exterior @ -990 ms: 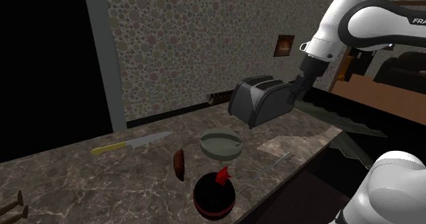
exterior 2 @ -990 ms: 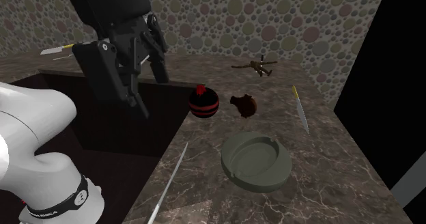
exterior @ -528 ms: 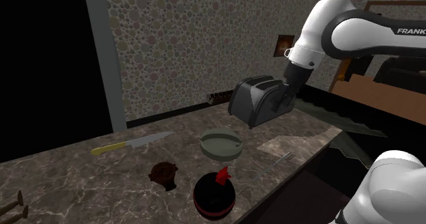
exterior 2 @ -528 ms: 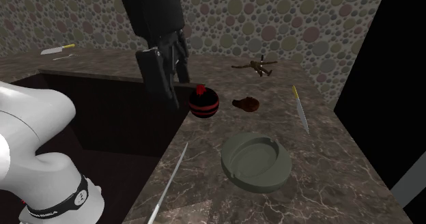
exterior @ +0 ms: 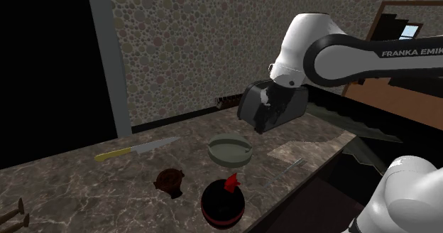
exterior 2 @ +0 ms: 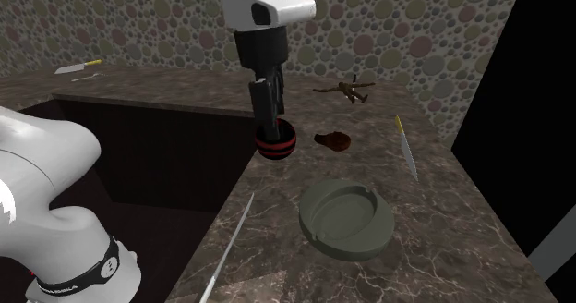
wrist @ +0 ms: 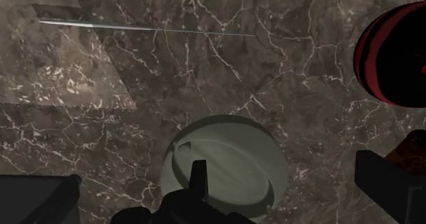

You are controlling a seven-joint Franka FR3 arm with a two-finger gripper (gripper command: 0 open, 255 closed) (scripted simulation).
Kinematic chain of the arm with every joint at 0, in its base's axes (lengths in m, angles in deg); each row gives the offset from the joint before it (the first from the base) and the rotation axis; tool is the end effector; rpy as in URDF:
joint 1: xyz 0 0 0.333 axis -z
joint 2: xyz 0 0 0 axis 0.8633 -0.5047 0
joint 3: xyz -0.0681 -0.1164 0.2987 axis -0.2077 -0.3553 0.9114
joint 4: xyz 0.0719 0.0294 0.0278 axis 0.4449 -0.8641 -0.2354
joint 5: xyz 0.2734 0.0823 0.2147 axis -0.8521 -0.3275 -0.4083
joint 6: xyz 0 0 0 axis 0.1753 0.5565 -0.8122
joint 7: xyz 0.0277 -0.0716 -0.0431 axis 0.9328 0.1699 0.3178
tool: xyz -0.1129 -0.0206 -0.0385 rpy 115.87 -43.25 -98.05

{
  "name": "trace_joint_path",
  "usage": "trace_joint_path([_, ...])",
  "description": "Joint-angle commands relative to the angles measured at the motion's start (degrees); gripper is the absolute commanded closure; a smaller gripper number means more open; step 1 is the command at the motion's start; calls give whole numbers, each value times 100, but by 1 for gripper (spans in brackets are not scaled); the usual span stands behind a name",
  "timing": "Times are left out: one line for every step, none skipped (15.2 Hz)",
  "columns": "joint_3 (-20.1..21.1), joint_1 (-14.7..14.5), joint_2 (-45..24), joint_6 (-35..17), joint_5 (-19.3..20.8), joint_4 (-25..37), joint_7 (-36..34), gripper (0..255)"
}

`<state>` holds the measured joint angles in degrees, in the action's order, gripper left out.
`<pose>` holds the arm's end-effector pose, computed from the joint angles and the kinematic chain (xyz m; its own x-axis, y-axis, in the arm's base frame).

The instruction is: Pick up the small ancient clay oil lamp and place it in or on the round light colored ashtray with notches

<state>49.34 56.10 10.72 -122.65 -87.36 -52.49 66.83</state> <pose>0.3207 0.1336 0.5360 0.9911 0.0430 0.1262 0.0487 -0.9979 -0.0426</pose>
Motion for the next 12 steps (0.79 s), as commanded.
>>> trace_joint_path([281,-51,-232,-198,-23,53,-282,0])
trace_joint_path([417,-61,-388,-300,-12,110,-416,0])
trace_joint_path([554,-65,-551,-399,7,175,-553,0])
trace_joint_path([691,-65,-719,-496,37,247,-693,0])
trace_joint_path([829,-61,-894,-590,77,325,-838,0])
trace_joint_path([966,-54,-1075,-680,130,411,-988,0])
trace_joint_path([1103,-43,-1263,-766,195,504,-1144,0])
trace_joint_path([1239,-31,-1457,-847,274,603,-1306,0])
trace_joint_path([1377,-13,-1658,-923,367,710,-1474,0])
trace_joint_path([1513,4,-1866,-993,477,824,-1649,0])
trace_joint_path([1645,20,-2082,-1057,604,945,-1834,0])
trace_joint_path([1772,32,-2307,-1113,749,1074,-2026,0])
